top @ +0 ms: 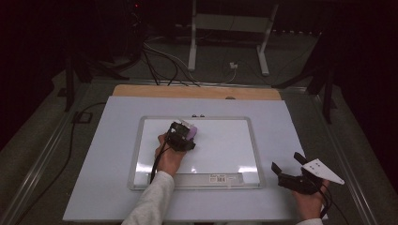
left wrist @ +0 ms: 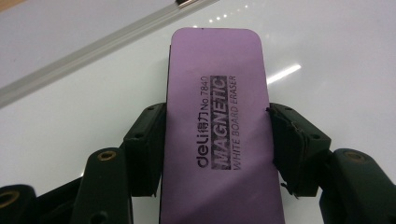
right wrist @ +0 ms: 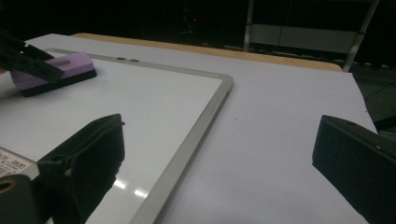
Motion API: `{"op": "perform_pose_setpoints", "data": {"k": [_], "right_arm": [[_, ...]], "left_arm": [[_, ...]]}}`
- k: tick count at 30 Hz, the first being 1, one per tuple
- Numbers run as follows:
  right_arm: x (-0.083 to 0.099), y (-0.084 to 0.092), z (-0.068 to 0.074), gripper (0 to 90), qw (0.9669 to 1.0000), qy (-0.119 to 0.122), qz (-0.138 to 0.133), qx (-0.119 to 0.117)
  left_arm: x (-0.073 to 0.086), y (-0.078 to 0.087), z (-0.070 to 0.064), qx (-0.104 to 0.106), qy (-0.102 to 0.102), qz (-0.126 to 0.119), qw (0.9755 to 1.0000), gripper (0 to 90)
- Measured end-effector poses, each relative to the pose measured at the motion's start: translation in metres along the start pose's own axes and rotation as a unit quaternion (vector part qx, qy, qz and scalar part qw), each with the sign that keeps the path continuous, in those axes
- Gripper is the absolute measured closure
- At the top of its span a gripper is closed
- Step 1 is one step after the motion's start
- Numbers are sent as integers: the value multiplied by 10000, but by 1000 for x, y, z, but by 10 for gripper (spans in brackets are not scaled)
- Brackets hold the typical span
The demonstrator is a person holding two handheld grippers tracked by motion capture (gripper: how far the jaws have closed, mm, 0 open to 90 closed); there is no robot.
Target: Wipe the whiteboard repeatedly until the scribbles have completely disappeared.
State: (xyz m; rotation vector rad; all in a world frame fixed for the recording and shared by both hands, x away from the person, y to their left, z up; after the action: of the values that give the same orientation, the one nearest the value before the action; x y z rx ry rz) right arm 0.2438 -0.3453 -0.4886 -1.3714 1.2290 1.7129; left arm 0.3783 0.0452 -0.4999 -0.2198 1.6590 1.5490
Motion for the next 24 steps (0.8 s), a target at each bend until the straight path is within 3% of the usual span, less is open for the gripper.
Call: {"op": "perform_pose_setpoints", "data": {"k": [9, 24], "right_arm": [[0, -2, 2, 21, 10000, 2, -4, -14], [0, -1, 1, 21, 10000, 8, -4, -10]], "left_arm": [[18, 24, 13, 166, 248, -296, 9991, 421], [33, 43, 21, 71, 392, -565, 9976, 420]]}}
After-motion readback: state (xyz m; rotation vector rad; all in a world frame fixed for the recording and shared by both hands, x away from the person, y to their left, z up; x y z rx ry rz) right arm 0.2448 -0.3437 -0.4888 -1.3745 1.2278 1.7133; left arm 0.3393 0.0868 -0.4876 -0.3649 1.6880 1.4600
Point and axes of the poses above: each handheld gripper's, and its own axes: y roughly backward along the jaws, x roughly out of its underside, z roughly to its left, the point moved 1 cm from there along -y, roughly forward along the jaws, and after that the axes turned 3 degrees about -z, right-handed, at the moved point
